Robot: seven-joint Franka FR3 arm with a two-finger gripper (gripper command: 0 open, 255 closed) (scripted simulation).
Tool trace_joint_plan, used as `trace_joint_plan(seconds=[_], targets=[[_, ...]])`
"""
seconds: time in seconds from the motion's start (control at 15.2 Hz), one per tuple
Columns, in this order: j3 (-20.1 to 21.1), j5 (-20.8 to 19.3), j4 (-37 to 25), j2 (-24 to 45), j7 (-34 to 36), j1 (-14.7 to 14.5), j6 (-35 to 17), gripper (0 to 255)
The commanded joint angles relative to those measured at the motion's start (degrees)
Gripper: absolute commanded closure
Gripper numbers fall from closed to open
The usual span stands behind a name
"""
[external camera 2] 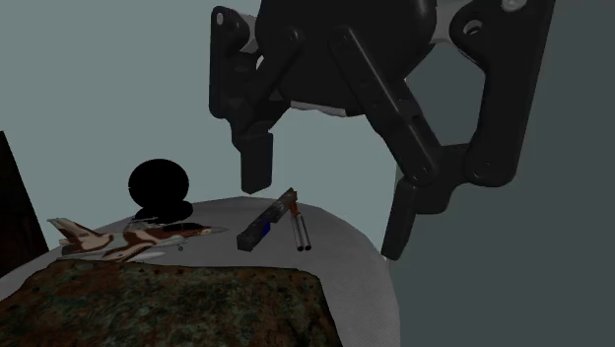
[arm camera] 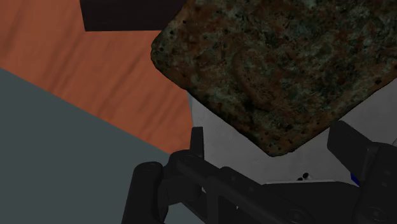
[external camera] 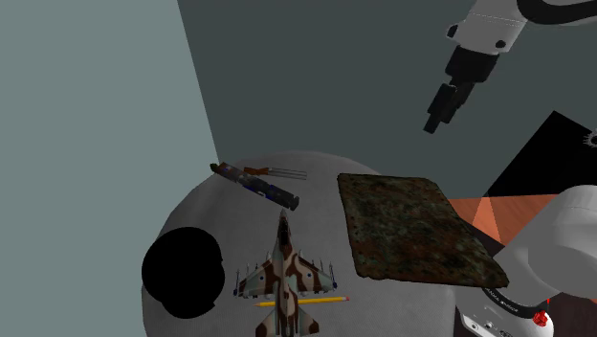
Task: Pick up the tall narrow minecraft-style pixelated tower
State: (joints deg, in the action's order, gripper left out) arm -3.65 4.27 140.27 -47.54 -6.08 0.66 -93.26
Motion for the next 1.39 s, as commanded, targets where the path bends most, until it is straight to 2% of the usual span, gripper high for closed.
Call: trace_joint_plan(seconds=[0.0, 0.73, 1.32], targets=[[0.0, 0.0, 0.0, 0.0, 0.0, 0.0, 0.0, 0], [8.8, 3.3, -5.6, 19.3, 4.8, -5.0, -14.3, 0], [15.2, 1.3, -16.1, 37.2, 9.7, -7.6, -22.0, 0]])
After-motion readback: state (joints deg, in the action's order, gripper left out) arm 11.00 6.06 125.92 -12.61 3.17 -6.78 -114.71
